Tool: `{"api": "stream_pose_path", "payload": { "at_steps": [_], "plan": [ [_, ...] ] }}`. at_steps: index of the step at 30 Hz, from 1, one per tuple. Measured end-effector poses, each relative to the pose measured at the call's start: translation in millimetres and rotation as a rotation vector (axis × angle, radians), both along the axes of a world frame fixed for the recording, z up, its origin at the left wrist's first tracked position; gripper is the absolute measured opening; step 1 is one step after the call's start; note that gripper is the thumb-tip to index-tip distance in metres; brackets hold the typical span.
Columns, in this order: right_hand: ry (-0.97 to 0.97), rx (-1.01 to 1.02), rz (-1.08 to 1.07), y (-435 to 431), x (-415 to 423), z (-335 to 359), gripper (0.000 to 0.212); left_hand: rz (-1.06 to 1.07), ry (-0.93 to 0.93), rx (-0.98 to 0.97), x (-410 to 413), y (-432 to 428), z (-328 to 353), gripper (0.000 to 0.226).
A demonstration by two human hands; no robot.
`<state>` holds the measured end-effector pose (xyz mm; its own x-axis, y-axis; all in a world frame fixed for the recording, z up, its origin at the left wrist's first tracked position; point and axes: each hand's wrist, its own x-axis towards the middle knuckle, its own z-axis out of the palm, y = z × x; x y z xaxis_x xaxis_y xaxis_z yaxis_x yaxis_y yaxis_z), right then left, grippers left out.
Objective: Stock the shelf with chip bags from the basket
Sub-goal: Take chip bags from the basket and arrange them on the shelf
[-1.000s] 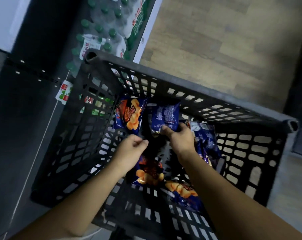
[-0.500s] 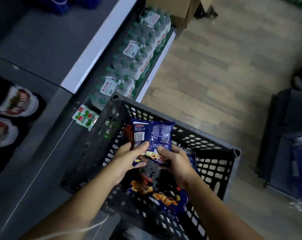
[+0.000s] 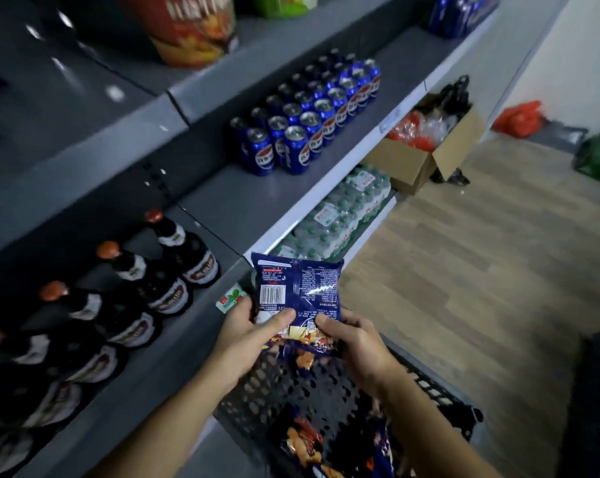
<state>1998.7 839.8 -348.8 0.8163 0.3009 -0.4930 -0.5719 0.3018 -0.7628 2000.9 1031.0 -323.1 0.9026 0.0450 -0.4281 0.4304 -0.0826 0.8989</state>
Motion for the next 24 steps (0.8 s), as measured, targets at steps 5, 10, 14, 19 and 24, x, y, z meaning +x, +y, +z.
{"api": "stream_pose_path", "payload": {
  "at_steps": [5,10,14,19,24],
  "plan": [
    [-0.197,0.062,0.092,38.0,32.6,75.6,0.040,0.125,-0.247,0.061,0.1,30.5,84.4,0.028],
    [-0.375,0.072,0.172,78.2,54.0,148.2,0.038,0.226,-0.411,0.093,-6.1,68.0,155.8,0.041],
    [-0.481,0.088,0.238,109.8,63.5,196.3,0.043,0.298,-0.491,0.152,-15.5,98.0,201.5,0.039],
    [-0.551,0.127,0.337,152.1,71.5,248.1,0.042,0.364,-0.566,0.205,-28.7,132.5,249.6,0.033],
    [-0.565,0.122,0.389,191.8,75.7,281.6,0.042,0.442,-0.590,0.205,-38.7,166.4,280.3,0.074]
  ]
}}
